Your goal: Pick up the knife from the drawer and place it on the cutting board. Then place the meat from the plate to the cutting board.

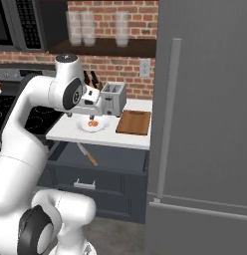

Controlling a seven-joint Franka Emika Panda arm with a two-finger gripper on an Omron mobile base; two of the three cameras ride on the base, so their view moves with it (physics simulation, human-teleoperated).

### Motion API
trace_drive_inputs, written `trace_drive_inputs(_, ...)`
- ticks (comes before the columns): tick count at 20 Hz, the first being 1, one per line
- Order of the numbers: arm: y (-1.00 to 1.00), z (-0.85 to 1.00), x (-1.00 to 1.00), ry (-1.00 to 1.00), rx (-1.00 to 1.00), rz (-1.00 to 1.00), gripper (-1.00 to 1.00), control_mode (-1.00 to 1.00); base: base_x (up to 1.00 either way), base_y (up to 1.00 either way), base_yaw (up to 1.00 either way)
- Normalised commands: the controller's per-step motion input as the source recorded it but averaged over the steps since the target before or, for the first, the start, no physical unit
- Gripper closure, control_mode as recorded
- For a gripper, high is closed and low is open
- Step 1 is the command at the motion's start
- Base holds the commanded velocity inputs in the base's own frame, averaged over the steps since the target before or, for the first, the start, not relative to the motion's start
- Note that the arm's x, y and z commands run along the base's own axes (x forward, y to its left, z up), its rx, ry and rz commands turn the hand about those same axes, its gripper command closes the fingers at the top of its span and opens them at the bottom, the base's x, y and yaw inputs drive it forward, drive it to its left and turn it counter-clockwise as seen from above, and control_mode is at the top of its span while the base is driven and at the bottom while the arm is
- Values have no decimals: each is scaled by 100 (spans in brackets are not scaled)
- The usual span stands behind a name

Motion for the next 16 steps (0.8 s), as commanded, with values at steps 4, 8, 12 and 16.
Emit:
trace_drive_inputs(4, 0, 0, 0, 0, 0, 0, -100, 100, 18, 0, 0)
trace_drive_inputs(8, 0, 0, 0, 0, 0, 0, -100, 100, 30, 0, 0)
trace_drive_inputs(12, 0, 0, 0, 0, 0, 0, -100, 100, 40, 0, 0)
trace_drive_inputs(16, 0, 0, 0, 0, 0, 0, -100, 100, 24, 0, 0)
